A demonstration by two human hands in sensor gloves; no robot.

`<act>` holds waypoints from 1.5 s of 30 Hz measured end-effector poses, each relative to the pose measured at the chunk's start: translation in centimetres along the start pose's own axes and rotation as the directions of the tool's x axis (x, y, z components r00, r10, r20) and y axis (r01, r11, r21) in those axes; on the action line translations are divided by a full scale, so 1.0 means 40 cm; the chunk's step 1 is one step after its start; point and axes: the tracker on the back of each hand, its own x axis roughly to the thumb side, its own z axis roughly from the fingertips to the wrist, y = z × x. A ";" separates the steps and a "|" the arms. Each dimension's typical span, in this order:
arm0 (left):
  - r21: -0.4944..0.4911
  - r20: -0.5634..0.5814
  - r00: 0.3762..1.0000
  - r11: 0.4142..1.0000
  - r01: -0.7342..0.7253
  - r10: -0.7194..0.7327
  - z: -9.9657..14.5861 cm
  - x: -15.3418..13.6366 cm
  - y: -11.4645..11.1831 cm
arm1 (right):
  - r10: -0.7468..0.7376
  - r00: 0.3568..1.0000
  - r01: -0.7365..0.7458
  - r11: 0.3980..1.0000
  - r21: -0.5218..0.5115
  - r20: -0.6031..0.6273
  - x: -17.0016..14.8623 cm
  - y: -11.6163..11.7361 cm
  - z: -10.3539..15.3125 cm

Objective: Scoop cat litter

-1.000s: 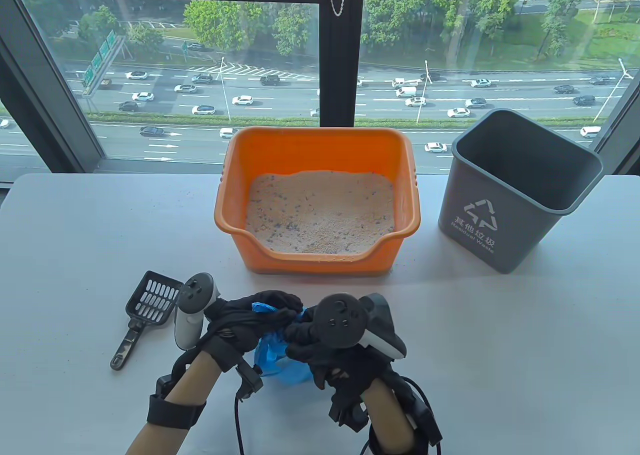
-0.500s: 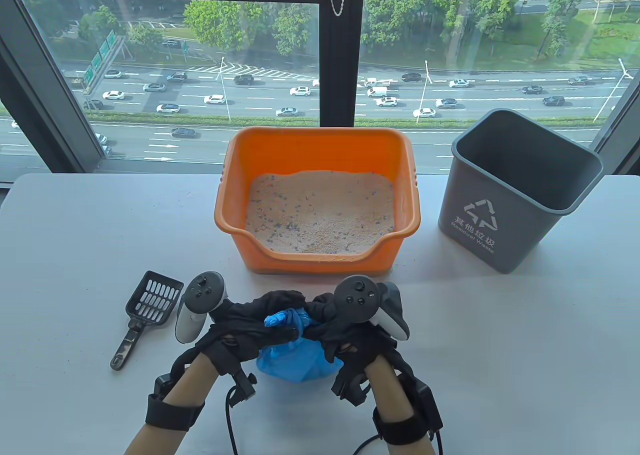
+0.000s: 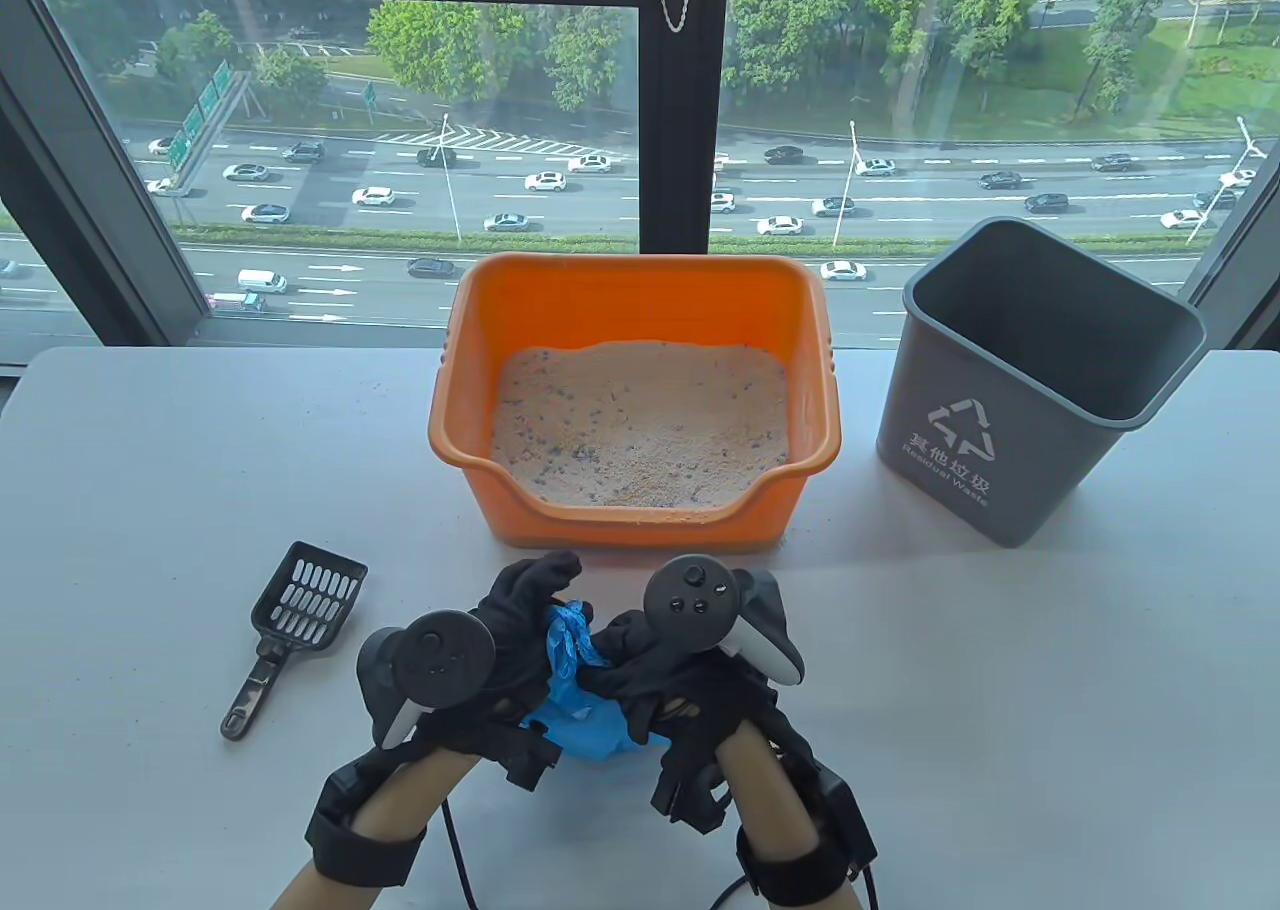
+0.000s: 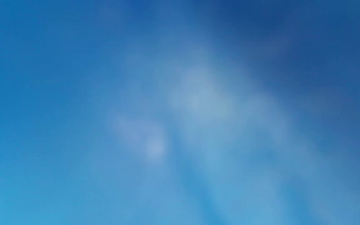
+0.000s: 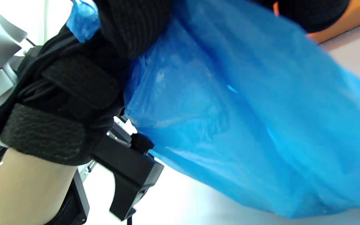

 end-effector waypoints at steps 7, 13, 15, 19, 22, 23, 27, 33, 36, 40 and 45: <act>-0.025 -0.044 0.993 0.994 -0.110 0.109 -0.004 -0.035 0.000 | -0.254 0.965 0.251 0.966 0.057 0.062 -0.050 -0.013 -0.002; -0.096 0.010 0.991 0.986 -0.133 0.135 -0.008 -0.029 -0.018 | -0.488 0.860 0.483 0.873 0.075 0.148 -0.081 -0.031 -0.001; -0.143 0.033 0.992 0.983 -0.117 0.123 -0.011 -0.021 -0.023 | -0.403 0.907 0.401 0.915 0.037 0.124 -0.077 -0.032 -0.004; -0.307 0.102 0.985 0.946 -0.101 0.138 -0.020 -0.013 -0.037 | -0.364 0.923 0.351 0.929 0.119 0.125 -0.082 -0.032 -0.007; -0.415 0.155 0.961 0.898 -0.145 0.227 -0.029 -0.012 -0.040 | -0.362 0.927 0.356 0.932 0.073 0.103 -0.095 -0.036 -0.007; -0.432 0.172 0.949 0.886 -0.169 0.265 -0.030 -0.012 -0.037 | -0.354 0.930 0.349 0.935 0.065 0.097 -0.097 -0.038 -0.007; -0.517 0.237 0.897 0.830 -0.210 0.374 -0.035 -0.004 -0.004 | -0.341 0.938 0.343 0.939 -0.038 0.061 -0.104 -0.055 0.004; -0.174 0.258 0.923 0.953 -0.247 0.286 -0.016 0.003 0.023 | -0.373 0.927 0.375 0.925 -0.064 0.045 -0.131 -0.073 0.014; 0.023 0.084 0.970 0.973 -0.230 0.228 -0.009 -0.028 0.045 | -0.314 0.949 0.313 0.945 -0.095 -0.002 -0.157 -0.089 0.022; 0.018 -0.202 0.963 0.984 -0.179 0.179 -0.011 -0.123 0.077 | -0.183 0.971 0.171 0.981 -0.087 -0.154 -0.233 -0.106 0.041; -0.068 -0.398 0.915 0.992 -0.102 0.067 0.007 -0.241 0.083 | -0.175 0.938 0.155 0.984 -0.089 -0.299 -0.325 -0.090 0.064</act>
